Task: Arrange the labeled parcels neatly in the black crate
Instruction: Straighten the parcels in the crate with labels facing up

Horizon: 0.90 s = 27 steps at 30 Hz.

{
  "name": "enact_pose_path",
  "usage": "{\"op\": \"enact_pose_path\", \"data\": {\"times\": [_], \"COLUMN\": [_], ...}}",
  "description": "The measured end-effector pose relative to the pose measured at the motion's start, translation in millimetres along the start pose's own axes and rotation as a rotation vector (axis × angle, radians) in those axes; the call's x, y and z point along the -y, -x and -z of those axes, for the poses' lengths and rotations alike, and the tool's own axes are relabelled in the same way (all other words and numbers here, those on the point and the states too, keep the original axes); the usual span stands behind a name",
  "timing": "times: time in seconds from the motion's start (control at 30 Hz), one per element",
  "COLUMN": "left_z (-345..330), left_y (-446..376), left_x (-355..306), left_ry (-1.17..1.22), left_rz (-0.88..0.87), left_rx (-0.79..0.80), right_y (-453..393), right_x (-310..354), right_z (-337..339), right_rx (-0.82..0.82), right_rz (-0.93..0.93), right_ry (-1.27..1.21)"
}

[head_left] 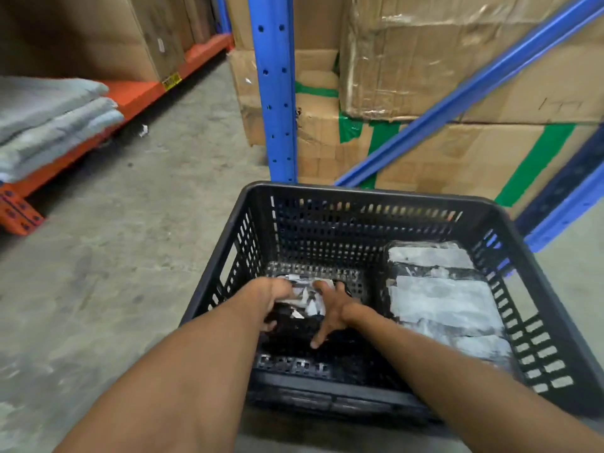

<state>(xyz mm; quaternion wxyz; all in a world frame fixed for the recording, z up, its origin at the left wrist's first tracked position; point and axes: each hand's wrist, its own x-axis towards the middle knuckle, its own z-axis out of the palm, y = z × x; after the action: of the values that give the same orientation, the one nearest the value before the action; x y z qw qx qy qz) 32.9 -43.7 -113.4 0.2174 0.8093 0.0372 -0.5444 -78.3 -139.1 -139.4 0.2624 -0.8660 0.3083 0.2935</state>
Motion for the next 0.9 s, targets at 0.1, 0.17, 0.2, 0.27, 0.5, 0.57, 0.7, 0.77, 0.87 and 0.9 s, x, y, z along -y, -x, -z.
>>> {"op": "enact_pose_path", "data": {"times": [0.1,0.17,0.2,0.27,0.5,0.57,0.7,0.77,0.87,0.9], "left_z": [10.3,16.8,19.0,19.6,0.8,12.1,28.0,27.4,25.1,25.4], "left_y": [18.0,31.8,36.3,45.7,20.9,20.1,11.2,3.0,-1.8,-1.3], "left_x": [-14.4,-29.0,-35.8,-46.9,-17.8,-8.6,-6.3,-5.4,-1.7,-2.6], "left_ry": [0.048,0.159,0.234,0.379,0.218,0.287,0.343,0.356,0.285,0.263], "left_rz": [-0.131,-0.267,-0.340,-0.451,-0.329,-0.258,-0.332,-0.391,-0.516,-0.564], "left_rx": [-0.002,-0.018,-0.009,0.052,-0.104,0.005,0.093,0.024,-0.068,-0.098], "right_y": [9.2,13.1,16.5,25.7,41.7,42.4,34.3,29.0,19.6,14.3], "right_x": [-1.0,-7.0,-10.6,-15.4,-16.7,-17.0,-20.3,-21.2,-20.2,-19.9], "right_z": [12.7,23.1,24.7,24.8,24.9,25.8,25.4,23.0,21.1,20.3], "right_rx": [-0.217,-0.333,-0.375,-0.377,-0.258,-0.241,-0.129,-0.163,-0.234,-0.270], "right_rz": [0.073,0.109,0.112,0.096,0.162,0.178,0.155,0.053,0.010,-0.007], "right_ry": [-0.133,-0.380,-0.531,-0.885,-1.483,-1.551,-1.618,-1.545,-1.600,-1.643]}}
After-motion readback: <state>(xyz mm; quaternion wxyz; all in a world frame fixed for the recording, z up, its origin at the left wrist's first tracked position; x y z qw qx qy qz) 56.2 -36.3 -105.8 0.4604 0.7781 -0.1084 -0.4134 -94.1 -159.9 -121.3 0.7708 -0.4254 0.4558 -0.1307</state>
